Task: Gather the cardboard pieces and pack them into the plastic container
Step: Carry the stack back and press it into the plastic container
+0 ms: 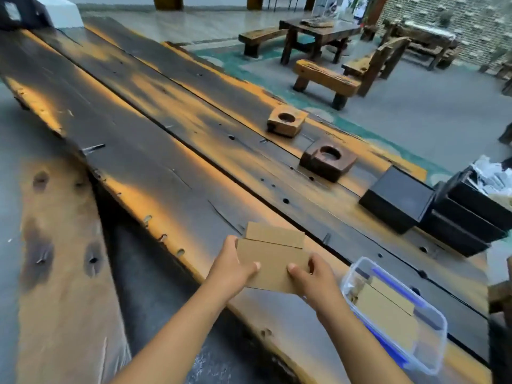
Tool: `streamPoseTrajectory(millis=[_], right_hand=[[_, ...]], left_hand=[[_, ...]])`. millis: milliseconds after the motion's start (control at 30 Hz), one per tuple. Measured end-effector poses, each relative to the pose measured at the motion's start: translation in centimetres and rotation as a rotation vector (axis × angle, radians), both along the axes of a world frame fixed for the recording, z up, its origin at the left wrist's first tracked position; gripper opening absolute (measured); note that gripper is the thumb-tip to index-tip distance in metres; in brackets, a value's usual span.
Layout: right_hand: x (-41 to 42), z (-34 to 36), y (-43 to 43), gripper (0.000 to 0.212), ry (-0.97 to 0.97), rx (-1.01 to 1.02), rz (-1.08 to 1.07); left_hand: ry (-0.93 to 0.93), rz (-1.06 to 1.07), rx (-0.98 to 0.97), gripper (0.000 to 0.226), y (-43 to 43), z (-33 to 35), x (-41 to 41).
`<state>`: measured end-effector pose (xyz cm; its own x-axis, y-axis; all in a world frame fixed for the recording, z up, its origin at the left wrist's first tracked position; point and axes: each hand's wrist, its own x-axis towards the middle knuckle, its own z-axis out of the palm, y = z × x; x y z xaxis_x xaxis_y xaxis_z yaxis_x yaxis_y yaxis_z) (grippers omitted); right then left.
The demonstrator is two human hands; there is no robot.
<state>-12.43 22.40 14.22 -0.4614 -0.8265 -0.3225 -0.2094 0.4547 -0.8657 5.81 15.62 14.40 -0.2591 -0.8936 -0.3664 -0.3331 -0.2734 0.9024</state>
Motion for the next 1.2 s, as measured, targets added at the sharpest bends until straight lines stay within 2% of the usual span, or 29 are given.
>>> streamPoseTrajectory(millis=[167,333,533,667,800,900,1100,1200], right_hand=[[-7.5,-1.0,1.7,0.015,-0.025,0.006,-0.099],[-15.6,-1.9,5.2,0.016,-0.080,-0.003,-0.287],[-21.4,-3.1,9.2,0.016,-0.082,0.008,-0.483],[-23.1,-4.9,11.5,0.020,-0.048,0.095,-0.592],[-24.3,-6.2,12.7,0.011,-0.023,0.095,-0.680],[-24.9,-7.1,12.9,0.014,-0.043,0.138,-0.715],[-25.5,-9.0,12.7,0.013,0.016,0.270,-0.674],[-25.4,-9.8,12.6,0.013,0.067,0.361,-0.629]], left_hand=[[-0.032,-0.110,0.026,0.041,0.0,-0.5,-8.2],[-0.079,-0.284,-0.010,0.042,0.6,-0.4,-18.3],[-0.123,-0.500,-0.056,0.039,2.0,-1.4,-26.4],[-0.218,-0.625,-0.082,0.041,2.9,-3.0,-29.6],[-0.303,-0.752,-0.220,0.044,3.2,-4.6,-31.8],[-0.381,-0.819,-0.280,0.046,2.9,-5.6,-33.2],[-0.458,-0.876,-0.243,0.052,2.9,-8.4,-34.1],[-0.455,-0.899,-0.224,0.067,3.0,-9.4,-33.7]])
